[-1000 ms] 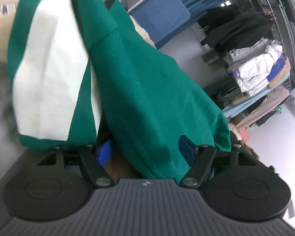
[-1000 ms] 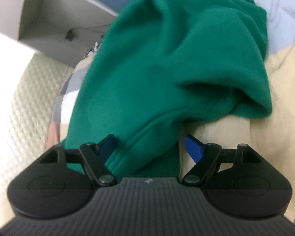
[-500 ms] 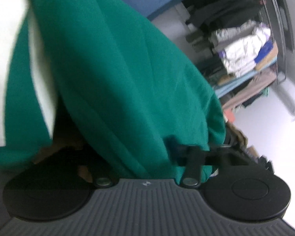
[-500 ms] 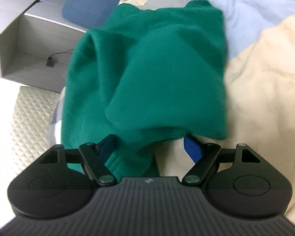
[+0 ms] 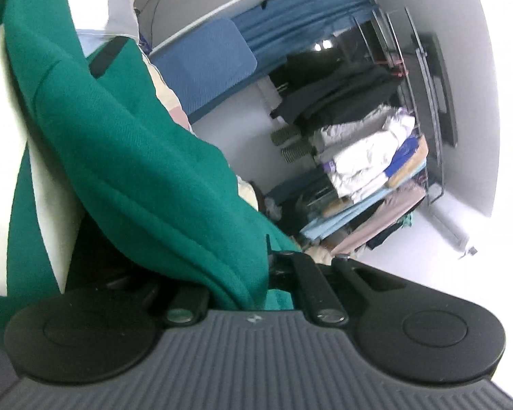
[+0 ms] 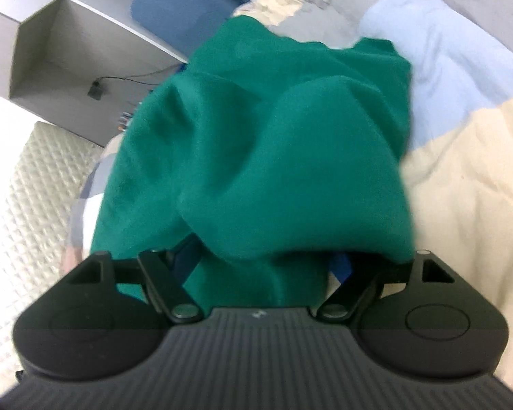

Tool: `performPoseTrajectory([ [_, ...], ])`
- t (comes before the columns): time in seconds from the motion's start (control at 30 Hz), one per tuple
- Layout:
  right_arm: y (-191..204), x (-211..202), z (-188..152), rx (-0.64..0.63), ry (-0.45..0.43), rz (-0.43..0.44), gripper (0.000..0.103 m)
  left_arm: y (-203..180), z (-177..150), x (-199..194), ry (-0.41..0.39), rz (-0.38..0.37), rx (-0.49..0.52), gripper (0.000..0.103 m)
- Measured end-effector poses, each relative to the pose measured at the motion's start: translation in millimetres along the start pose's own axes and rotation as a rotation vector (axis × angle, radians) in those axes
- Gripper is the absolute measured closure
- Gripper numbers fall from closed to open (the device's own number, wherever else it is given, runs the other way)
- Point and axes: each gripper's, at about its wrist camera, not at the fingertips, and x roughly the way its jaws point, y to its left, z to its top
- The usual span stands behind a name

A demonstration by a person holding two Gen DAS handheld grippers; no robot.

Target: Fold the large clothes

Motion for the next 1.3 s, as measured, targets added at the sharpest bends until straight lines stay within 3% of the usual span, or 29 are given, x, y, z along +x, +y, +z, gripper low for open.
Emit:
performPoseTrajectory([
  [0.13,8,18,-2,-0.065,0.089,0.144,0.023,-1,6,-4,0.001,0.009,-0.002,0.100],
  [0.2,20,26,-4,-0.159,0.056,0.059,0.024,-2,5,4,0.009,0.006,-0.007,0.099],
  [0.27,19,35,-4,-0.174,0.039,0.017,0.030,-8,0,7,0.006,0.020,0.013,0.099],
  [0.3,17,38,-2,-0.164,0.037,0.022,0.035,-9,0,8,0.005,0.022,0.024,0.099],
  [0.37,22,36,-2,-0.192,0.016,0.041,0.067,-12,-1,5,-0.002,0.017,0.039,0.099],
  [0.43,33,26,-1,-0.255,-0.018,0.095,0.085,-18,-3,-2,-0.016,-0.005,0.049,0.099],
  [0.47,38,19,-1,-0.291,-0.048,0.132,0.087,-22,-3,-7,-0.026,-0.031,0.063,0.099],
  [0.6,54,-25,-4,-0.350,-0.173,0.308,0.089,-41,1,-35,-0.078,-0.115,0.101,0.099],
  [0.8,66,-106,-9,-0.430,-0.302,0.482,0.094,-80,6,-85,-0.144,-0.112,0.152,0.099],
  [1.1,130,-194,-8,-0.570,-0.375,0.527,0.095,-167,21,-151,-0.245,-0.199,0.205,0.099],
  [1.3,178,-257,11,-0.642,-0.477,0.597,0.095,-262,51,-198,-0.318,-0.273,0.331,0.099],
])
